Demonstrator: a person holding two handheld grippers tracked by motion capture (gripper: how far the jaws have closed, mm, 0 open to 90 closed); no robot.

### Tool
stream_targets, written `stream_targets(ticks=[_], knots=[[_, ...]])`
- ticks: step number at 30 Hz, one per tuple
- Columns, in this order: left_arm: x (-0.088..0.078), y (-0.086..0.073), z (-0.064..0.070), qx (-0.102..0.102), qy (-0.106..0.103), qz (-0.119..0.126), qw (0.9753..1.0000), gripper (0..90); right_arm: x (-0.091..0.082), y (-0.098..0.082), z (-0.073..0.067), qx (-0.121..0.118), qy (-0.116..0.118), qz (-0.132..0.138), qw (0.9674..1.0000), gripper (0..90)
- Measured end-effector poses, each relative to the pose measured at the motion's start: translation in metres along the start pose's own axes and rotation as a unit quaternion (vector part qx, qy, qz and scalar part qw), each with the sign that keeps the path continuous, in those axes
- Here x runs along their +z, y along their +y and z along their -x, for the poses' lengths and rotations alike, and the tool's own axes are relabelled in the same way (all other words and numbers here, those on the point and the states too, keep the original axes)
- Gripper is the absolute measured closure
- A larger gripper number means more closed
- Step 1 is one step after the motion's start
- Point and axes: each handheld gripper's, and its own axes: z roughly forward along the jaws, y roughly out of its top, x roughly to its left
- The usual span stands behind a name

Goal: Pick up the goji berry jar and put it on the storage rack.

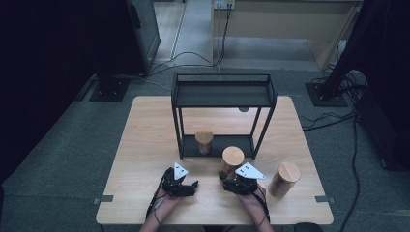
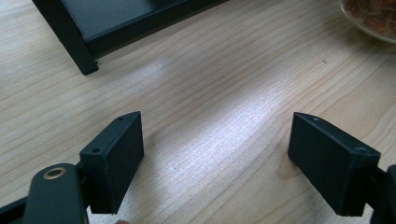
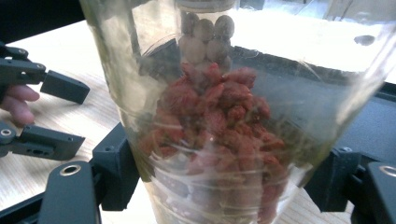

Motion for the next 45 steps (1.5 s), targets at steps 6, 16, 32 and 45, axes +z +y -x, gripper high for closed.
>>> stream_targets(ticks=[6, 16, 32, 45], knots=[[0.0, 0.0, 0.0, -0.001, 0.0, 0.0, 1.0, 18.3, 0.003, 0.002, -0.001, 0.009, -0.007, -0.002, 0.9999, 25.0], [0.0, 0.0, 0.0, 0.0, 0.0, 0.0, 1.0, 18.3, 0.01, 0.008, -0.007, -0.004, -0.014, -0.001, 0.9999, 25.0], [0.0, 0.0, 0.0, 0.0, 0.0, 0.0, 1.0, 18.3, 0.019, 0.018, -0.01, -0.006, -0.017, 0.002, 0.9998, 25.0], [0.0, 0.0, 0.0, 0.0, 0.001, 0.0, 1.0, 18.3, 0.027, 0.027, -0.013, -0.015, -0.022, -0.007, 0.9996, 25.0]])
